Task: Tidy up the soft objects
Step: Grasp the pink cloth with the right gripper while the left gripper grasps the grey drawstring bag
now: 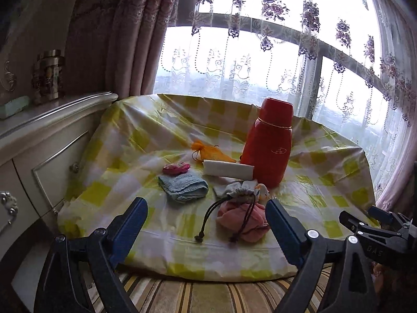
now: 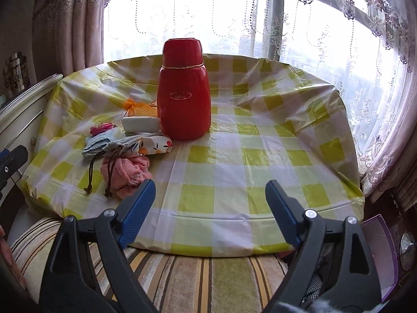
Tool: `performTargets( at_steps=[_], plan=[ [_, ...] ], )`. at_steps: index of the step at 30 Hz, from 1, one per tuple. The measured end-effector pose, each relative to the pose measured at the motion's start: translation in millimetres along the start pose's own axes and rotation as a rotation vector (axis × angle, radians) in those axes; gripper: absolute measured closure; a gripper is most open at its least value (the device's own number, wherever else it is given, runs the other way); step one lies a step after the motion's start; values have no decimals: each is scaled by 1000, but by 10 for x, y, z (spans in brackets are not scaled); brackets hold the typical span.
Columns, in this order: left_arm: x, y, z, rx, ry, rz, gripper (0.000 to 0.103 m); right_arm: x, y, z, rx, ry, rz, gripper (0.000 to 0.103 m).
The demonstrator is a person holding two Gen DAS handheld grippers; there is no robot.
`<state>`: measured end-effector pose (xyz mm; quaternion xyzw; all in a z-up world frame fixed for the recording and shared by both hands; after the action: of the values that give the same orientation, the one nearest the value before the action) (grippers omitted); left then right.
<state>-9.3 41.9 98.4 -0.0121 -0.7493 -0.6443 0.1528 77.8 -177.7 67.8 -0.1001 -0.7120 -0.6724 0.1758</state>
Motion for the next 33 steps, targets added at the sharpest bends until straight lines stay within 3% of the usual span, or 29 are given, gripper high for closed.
performTargets(
  at_steps=[5,11,14,25,33],
  plan=[
    [46,6,216,40,28,-35,12,-54,14,186,42,43,15,10],
    [-107,-57,401,126,-16,19,28,-188,-62,336,76,125,78,10],
    [-173,-70,432,129,-22,32,29,-312,-108,382,42,200,129,10],
    [-479,-70,385,119,-62,85,29,-990,-172,738,-4,341,278,10],
    [-760,-41,315,133,-108,109,29,-1395,-200,924,-13,397,322,13]
  ],
)
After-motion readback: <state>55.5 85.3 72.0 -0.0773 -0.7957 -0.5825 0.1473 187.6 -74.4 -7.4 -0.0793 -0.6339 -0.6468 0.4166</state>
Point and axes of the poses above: each gripper's, at about its wrist camera, not at the fingertips, and x roughly against the way its jaws point, z to its left, y to its top, the point moved 1 cm from there along -x, roughly the way its jaws point, and after that the axes turned 13 degrees about -z, right-handed, at the moved point
